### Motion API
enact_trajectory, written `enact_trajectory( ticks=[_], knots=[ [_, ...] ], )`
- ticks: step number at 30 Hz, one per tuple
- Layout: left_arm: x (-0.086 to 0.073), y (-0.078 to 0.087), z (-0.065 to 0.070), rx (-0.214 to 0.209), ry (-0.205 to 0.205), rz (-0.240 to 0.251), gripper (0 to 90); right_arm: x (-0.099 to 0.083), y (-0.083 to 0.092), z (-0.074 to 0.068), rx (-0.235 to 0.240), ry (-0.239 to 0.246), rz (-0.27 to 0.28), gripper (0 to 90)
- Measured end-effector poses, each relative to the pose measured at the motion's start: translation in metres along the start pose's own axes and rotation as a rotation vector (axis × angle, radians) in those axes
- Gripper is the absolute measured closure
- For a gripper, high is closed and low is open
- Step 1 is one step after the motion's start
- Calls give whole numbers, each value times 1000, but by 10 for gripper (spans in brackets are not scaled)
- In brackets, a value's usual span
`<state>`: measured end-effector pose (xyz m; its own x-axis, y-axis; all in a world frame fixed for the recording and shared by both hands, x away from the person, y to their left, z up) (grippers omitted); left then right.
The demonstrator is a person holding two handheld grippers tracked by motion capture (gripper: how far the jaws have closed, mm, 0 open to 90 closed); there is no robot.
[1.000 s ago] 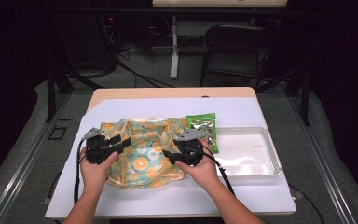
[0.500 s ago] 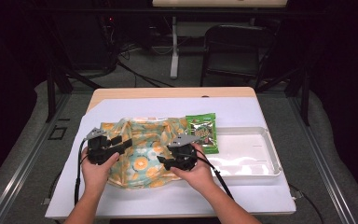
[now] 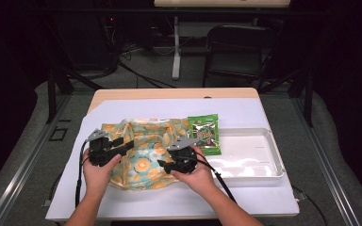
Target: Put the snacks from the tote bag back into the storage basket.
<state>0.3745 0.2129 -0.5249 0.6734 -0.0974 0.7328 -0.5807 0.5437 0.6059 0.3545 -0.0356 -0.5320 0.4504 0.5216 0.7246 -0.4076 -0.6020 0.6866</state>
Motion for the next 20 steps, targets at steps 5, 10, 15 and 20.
enact_trajectory(
  ticks=[5, 10, 15, 20],
  knots=[
    [0, -1, 0, 3, -2, -2, 445, 0, 0, 0, 0, -2, 1, 436],
    [0, -1, 0, 4, -2, -2, 444, 0, -1, 1, -4, -4, -2, 436],
    [0, -1, 0, 4, -2, -1, 444, 0, -1, 1, -6, -8, 0, 435],
    [0, -1, -1, 4, 0, -2, 444, -1, -2, 1, -8, -5, -7, 434]
  ],
)
Point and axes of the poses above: each handheld gripper's, and its own axes: y roughly backward along the jaws, x roughly out of its top, z roughly to its right, the point moved 3 cm from there along -y, roughly forward along the jaws, and after that the axes turned 8 degrees about -z, right-handed, at the moved point
